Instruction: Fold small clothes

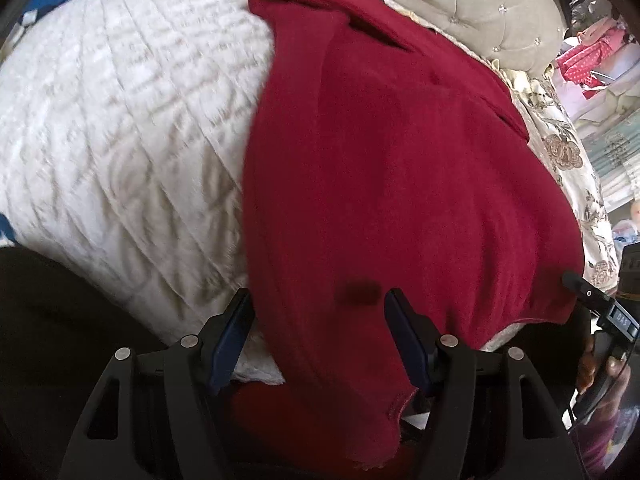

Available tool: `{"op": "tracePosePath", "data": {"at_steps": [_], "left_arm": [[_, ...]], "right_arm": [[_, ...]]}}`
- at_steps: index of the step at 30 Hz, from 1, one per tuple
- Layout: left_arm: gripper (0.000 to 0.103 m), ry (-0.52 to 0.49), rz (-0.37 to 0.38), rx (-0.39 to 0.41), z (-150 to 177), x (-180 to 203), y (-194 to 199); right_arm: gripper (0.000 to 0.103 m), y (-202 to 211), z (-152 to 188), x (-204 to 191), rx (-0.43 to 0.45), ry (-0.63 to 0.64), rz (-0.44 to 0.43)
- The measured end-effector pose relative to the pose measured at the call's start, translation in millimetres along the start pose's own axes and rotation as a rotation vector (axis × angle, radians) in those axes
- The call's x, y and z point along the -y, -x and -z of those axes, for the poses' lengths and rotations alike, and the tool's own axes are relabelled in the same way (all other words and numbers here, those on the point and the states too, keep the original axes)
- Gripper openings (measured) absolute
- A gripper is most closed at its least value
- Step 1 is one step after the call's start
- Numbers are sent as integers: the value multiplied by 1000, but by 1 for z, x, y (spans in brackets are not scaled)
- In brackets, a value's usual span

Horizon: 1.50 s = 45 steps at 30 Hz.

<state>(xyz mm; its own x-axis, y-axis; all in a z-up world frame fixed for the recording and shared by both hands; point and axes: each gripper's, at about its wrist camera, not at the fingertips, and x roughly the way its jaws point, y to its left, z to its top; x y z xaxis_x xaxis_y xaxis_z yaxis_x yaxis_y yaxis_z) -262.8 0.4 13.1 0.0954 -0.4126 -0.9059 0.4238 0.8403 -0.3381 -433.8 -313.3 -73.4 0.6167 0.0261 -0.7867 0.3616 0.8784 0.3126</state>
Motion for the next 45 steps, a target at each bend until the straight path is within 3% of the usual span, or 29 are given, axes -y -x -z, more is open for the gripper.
{"op": "tracePosePath", "data": {"at_steps": [3, 5, 6, 8, 16, 23, 28, 36, 41, 45], "left_arm": [[40, -7, -7, -4, 3, 1, -2], [20, -22, -21, 1, 3, 3, -1], [1, -32, -26, 3, 2, 4, 1], [0, -38, 1, 11, -1, 6, 11], [0, -111, -20, 162, 5, 3, 95], [0, -59, -61, 122, 20, -20, 81], [0, -66, -47, 140, 17, -15, 81], [0, -73, 35, 279, -17, -5, 121], [0, -82, 74, 383, -67, 6, 145], [0, -70, 64, 442, -119, 12, 143]], "right_arm": [[74, -1, 2, 1, 28, -5, -3], [33, -3, 3, 0, 34, 11, -19], [21, -4, 4, -1, 23, 18, -39], [11, 0, 4, -8, 29, 43, -50], [9, 50, 19, -54, 23, 168, -263], [9, 8, 47, -59, -125, 175, -211], [9, 16, 42, -62, -99, 192, -207], [9, 65, -15, -58, 100, 132, -380], [9, 74, -72, -57, 236, 75, -407], [9, 56, -126, -50, 268, -10, -399]]}}
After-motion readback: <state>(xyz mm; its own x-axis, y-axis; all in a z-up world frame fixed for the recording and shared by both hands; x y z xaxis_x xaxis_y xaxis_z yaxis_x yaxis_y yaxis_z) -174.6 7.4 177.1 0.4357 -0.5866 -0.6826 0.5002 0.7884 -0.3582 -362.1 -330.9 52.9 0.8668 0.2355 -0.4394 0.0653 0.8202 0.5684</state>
